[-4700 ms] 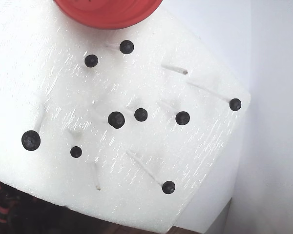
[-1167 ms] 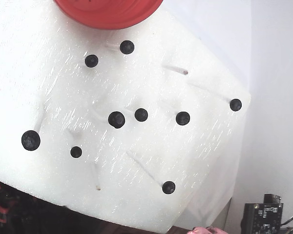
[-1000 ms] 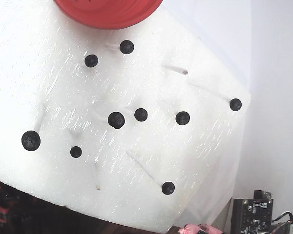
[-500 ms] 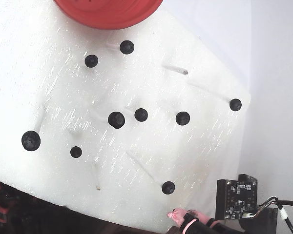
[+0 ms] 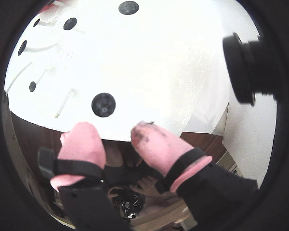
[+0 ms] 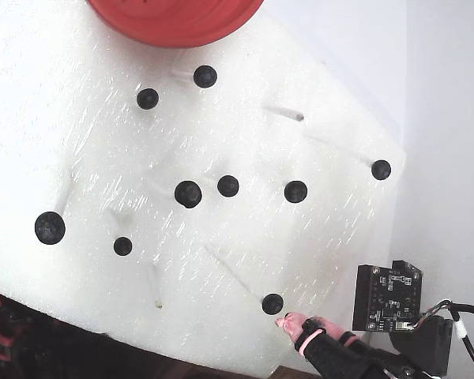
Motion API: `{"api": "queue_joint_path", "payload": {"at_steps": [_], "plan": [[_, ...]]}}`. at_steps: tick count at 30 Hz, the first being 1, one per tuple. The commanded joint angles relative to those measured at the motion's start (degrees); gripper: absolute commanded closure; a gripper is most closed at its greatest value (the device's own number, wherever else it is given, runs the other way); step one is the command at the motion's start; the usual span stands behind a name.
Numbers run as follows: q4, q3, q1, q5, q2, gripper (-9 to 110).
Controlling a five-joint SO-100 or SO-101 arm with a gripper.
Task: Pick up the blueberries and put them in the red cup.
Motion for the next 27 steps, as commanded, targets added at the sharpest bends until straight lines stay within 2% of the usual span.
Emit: {"api": "queue_joint_path", "payload": {"at_steps": [1,27], "plan": [[-1.7,-2.4,-1.2,-0.1,-0.9,86],[-11.7,-1.8,-0.1,-3.3,-11.3,86]]}}
